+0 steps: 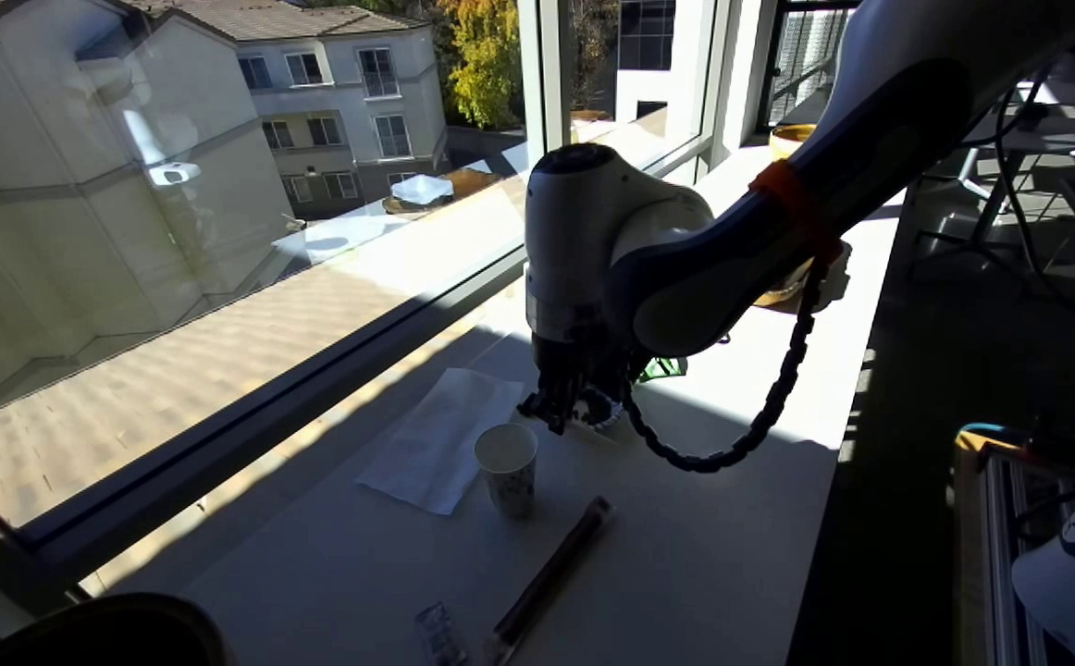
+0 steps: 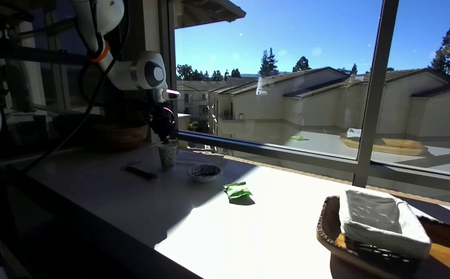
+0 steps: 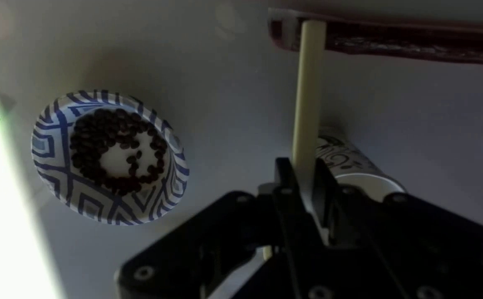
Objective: Use the white spoon to place some coffee beans into the coffee cup.
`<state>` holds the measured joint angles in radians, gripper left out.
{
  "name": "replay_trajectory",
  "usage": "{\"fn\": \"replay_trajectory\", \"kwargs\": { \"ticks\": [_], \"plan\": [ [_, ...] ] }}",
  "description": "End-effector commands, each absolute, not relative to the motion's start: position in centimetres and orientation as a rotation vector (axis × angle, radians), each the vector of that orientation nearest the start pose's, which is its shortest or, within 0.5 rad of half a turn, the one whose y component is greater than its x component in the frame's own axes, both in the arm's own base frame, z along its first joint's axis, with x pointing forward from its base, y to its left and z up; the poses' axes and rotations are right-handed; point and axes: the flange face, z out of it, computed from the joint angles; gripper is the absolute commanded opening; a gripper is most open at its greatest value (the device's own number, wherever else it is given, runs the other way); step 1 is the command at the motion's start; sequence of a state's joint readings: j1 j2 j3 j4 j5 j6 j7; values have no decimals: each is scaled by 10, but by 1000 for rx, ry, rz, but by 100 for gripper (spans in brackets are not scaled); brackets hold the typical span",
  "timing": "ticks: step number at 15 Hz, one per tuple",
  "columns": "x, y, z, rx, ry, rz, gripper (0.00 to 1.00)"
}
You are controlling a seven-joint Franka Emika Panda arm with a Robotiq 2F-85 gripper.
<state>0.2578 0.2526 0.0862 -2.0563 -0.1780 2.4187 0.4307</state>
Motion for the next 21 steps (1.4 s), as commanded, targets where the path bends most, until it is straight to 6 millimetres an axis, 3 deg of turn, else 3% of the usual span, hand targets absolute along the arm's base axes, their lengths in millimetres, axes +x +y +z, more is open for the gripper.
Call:
{"fn": "replay_trajectory", "kwargs": {
  "ticks": [1, 11, 21],
  "plan": [
    [571, 212, 321, -3200, -130, -216, 4],
    [577, 226, 311, -3109, -276, -163, 4],
    [586, 200, 319, -2851, -311, -78, 4]
  ]
}}
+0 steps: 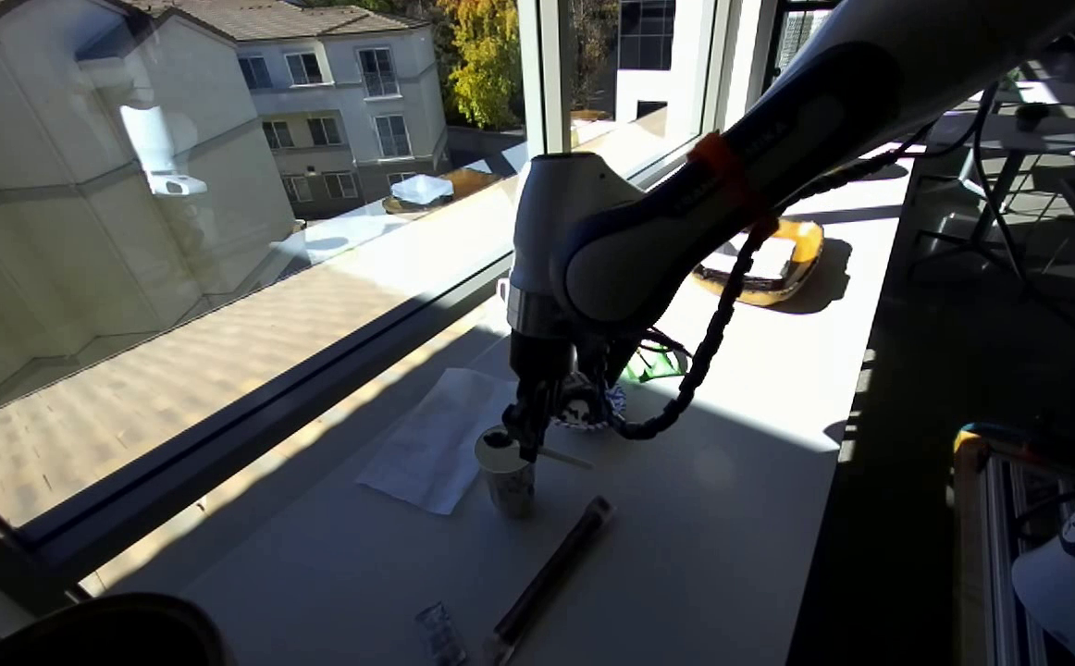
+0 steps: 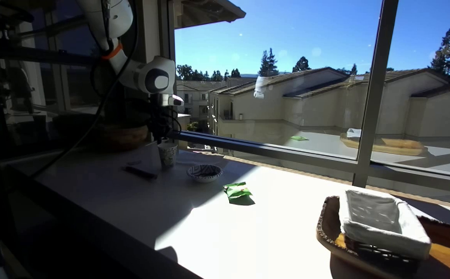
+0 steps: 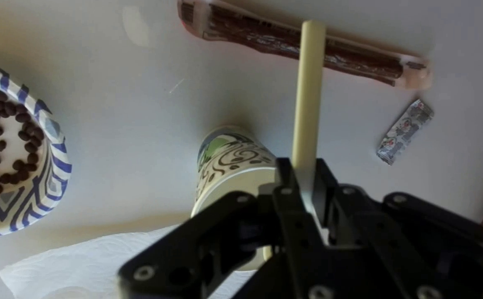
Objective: Use the white spoon to place some coffee beans into the coffee cup.
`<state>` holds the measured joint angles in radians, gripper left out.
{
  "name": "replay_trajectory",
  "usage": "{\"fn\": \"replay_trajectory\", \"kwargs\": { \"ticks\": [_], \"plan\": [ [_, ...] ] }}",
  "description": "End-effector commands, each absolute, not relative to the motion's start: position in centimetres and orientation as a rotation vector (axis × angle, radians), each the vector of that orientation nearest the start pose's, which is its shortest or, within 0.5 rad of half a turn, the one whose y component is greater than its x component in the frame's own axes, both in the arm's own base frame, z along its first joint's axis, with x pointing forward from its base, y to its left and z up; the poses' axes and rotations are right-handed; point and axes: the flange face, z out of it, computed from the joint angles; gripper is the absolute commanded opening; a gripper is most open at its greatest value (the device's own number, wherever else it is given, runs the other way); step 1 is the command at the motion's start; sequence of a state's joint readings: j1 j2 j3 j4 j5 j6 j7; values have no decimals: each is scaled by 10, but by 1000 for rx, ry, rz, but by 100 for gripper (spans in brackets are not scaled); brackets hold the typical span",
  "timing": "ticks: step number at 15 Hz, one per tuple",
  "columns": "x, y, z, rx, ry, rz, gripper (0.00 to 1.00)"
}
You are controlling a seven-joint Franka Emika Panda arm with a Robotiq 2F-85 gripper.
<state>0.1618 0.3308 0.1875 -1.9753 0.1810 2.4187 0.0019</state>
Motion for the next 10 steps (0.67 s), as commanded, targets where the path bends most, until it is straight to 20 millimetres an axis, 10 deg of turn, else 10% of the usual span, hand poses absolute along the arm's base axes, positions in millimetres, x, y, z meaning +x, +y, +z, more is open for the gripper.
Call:
{"fn": "replay_trajectory", "kwargs": {
  "ticks": [1, 10],
  "plan": [
    [587, 196, 320, -2831, -312, -76, 4],
    [589, 176, 318, -2658, -337, 47, 4]
  ]
}}
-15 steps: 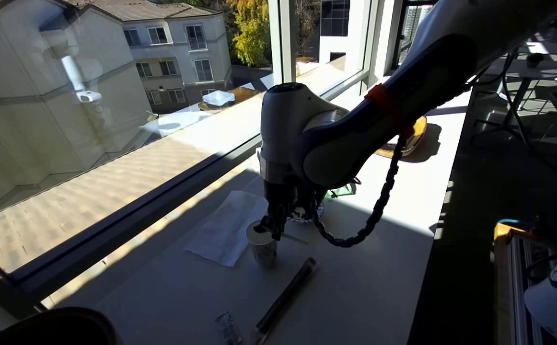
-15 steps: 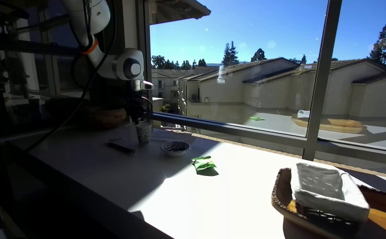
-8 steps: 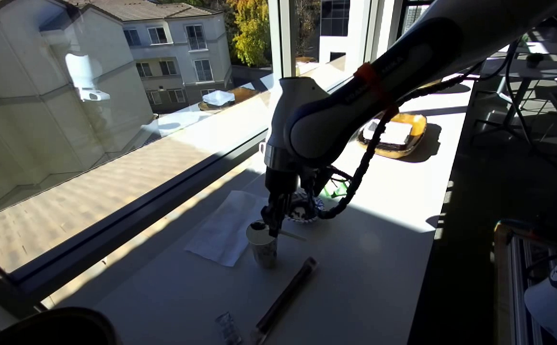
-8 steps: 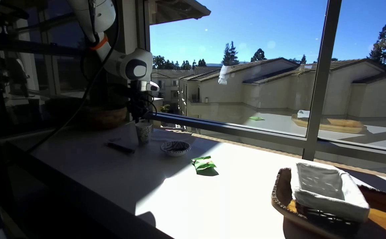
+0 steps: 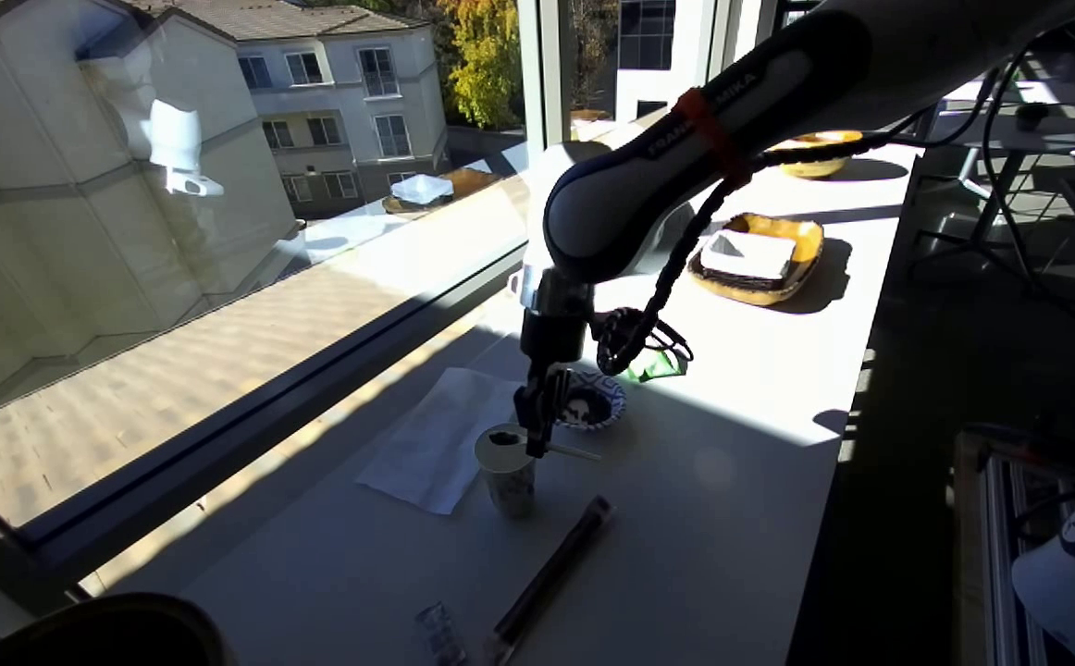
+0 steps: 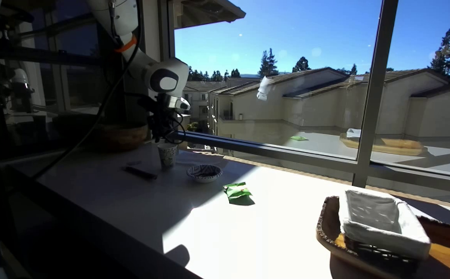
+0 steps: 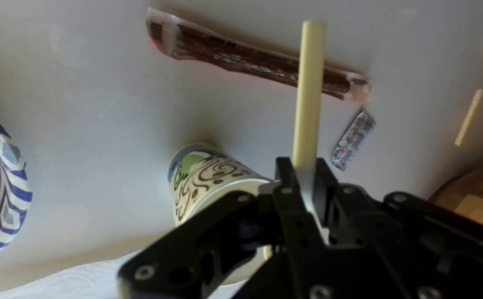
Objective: Use the white spoon to place some coffee beans into the coffee cup.
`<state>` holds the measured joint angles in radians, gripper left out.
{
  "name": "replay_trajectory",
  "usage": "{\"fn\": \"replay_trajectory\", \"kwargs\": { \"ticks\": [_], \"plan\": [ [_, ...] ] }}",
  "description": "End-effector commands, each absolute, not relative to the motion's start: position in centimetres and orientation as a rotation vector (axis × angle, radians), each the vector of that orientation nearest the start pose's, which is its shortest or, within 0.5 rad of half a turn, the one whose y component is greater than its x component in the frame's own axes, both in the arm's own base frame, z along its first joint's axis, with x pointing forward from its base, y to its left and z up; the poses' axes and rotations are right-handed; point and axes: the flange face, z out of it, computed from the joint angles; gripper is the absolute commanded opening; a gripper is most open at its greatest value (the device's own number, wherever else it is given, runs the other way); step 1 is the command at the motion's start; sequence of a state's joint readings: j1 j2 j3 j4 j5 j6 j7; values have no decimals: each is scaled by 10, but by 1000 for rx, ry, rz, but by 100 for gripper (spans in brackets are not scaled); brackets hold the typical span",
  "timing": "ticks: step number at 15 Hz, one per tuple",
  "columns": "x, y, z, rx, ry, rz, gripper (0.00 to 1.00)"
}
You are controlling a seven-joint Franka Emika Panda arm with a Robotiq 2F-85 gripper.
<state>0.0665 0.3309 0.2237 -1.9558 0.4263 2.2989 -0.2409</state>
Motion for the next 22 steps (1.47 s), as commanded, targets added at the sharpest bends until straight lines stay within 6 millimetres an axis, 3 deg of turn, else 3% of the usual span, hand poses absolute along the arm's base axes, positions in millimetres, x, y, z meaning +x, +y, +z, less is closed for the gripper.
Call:
{"fn": "replay_trajectory", "kwargs": {
  "ticks": [1, 9, 22],
  "plan": [
    [589, 173, 319, -2641, -338, 59, 4],
    [597, 149, 315, -2531, -301, 118, 4],
    [611, 128, 299, -2354, -348, 187, 4]
  ]
}}
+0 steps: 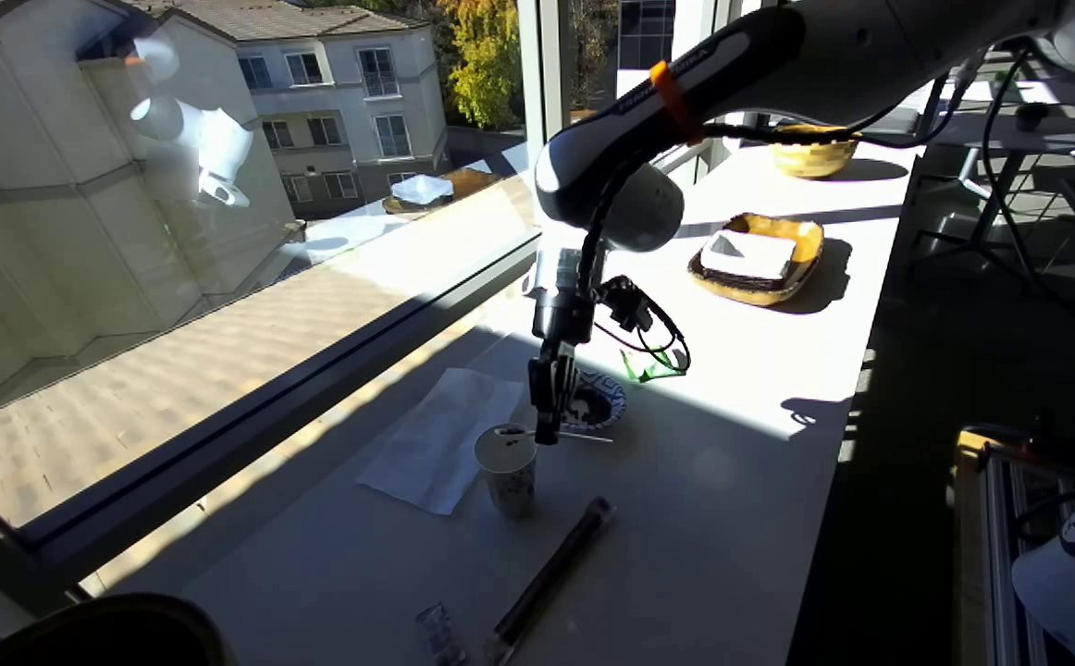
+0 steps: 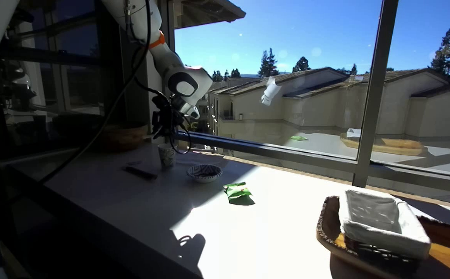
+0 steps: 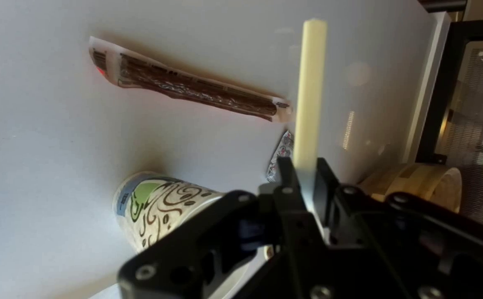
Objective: Use the white spoon to place some coffee beans into the coffee cup.
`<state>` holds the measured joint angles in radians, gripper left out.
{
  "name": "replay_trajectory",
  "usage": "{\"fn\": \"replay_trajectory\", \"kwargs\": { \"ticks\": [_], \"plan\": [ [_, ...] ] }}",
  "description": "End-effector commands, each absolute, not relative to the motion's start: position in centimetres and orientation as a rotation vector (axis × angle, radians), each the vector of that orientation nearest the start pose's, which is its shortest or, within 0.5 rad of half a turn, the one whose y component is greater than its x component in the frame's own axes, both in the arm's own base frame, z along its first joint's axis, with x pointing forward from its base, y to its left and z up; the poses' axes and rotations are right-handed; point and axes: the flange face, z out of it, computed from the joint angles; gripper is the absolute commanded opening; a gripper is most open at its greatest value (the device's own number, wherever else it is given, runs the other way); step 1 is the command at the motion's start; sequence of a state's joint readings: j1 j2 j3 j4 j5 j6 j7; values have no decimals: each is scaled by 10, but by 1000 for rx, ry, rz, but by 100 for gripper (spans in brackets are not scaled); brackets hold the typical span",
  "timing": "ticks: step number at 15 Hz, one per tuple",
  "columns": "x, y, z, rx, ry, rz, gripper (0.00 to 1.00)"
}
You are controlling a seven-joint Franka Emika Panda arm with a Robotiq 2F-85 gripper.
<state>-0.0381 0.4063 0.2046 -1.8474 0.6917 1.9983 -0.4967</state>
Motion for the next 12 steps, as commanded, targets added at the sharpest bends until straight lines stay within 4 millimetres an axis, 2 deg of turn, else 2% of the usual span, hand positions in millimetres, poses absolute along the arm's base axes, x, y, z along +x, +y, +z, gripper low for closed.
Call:
{"fn": "replay_trajectory", "kwargs": {
  "ticks": [1, 12],
  "plan": [
    [613, 126, 298, -2352, -348, 183, 4],
    [625, 114, 290, -2208, -366, 261, 4]
  ]
}}
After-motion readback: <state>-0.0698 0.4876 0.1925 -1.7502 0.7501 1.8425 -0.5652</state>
